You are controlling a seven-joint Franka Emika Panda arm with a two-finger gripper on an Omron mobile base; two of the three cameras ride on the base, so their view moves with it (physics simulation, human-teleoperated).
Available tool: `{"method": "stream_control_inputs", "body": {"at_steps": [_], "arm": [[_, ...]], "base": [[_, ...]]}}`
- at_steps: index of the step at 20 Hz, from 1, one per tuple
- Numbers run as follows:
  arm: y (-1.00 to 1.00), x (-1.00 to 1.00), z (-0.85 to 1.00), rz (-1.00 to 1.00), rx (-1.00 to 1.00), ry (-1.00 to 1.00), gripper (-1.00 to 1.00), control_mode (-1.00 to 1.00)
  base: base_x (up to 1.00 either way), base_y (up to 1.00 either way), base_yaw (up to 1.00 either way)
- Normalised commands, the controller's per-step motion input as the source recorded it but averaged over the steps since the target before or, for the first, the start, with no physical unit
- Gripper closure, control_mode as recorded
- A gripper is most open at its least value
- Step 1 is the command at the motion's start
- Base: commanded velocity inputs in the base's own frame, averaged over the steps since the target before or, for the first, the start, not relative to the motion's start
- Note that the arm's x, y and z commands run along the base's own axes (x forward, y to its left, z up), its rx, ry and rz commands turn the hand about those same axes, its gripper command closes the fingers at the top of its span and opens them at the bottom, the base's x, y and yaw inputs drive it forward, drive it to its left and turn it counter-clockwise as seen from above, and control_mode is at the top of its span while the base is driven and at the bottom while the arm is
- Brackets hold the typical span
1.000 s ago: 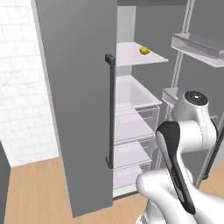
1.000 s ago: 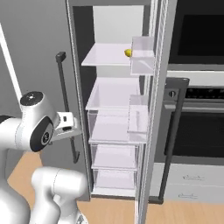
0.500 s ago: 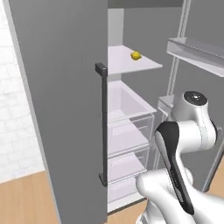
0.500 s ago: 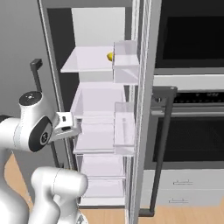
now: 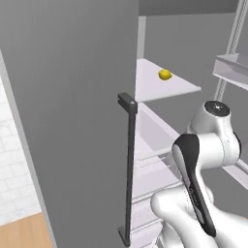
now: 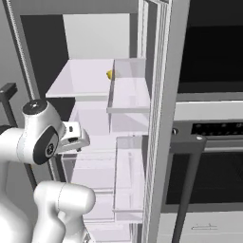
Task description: Place one lemon and one chicken drumstick in each tupperware on the nearby counter, to pack two identical lunches.
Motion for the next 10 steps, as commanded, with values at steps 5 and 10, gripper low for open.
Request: {"method": "stream_control_inputs", "body": {"at_steps": [5,10], "arm": [[0.0,0.0,0.0,0.0,0.0,0.0,-1.0,1.0],[-0.02,0.07,0.76,0.0,0.05,-0.36,-1.0,-1.0]], "base": [[0.55,-0.35,0.0],[0.06,-0.03,0.0]]}}
